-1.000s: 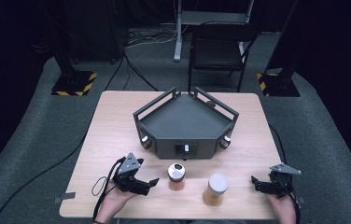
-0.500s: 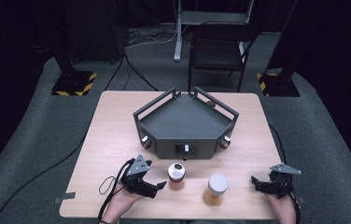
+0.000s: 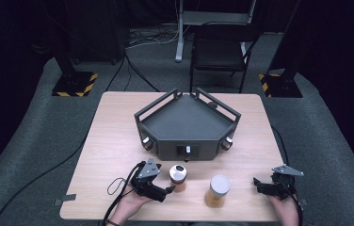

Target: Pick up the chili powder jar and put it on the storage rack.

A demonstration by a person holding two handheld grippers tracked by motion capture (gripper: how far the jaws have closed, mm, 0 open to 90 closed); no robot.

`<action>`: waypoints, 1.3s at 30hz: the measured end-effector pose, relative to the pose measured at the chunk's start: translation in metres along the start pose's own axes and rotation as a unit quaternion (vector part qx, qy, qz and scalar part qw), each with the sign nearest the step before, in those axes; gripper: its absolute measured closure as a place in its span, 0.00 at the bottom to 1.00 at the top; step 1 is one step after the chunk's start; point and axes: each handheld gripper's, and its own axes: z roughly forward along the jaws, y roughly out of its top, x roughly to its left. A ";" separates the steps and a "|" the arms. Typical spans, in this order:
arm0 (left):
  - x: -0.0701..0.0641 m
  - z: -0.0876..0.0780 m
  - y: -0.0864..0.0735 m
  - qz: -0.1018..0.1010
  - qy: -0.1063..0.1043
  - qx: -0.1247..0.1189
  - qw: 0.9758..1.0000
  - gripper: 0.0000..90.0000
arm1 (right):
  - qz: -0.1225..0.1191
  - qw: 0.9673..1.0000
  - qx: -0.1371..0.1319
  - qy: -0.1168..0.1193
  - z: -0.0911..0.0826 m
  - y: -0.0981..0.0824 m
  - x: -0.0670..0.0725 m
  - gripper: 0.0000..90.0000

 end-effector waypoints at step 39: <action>-0.012 0.043 0.001 0.017 0.000 0.001 1.000 0.33 | 0.000 1.000 0.000 0.000 0.000 0.000 0.000 0.04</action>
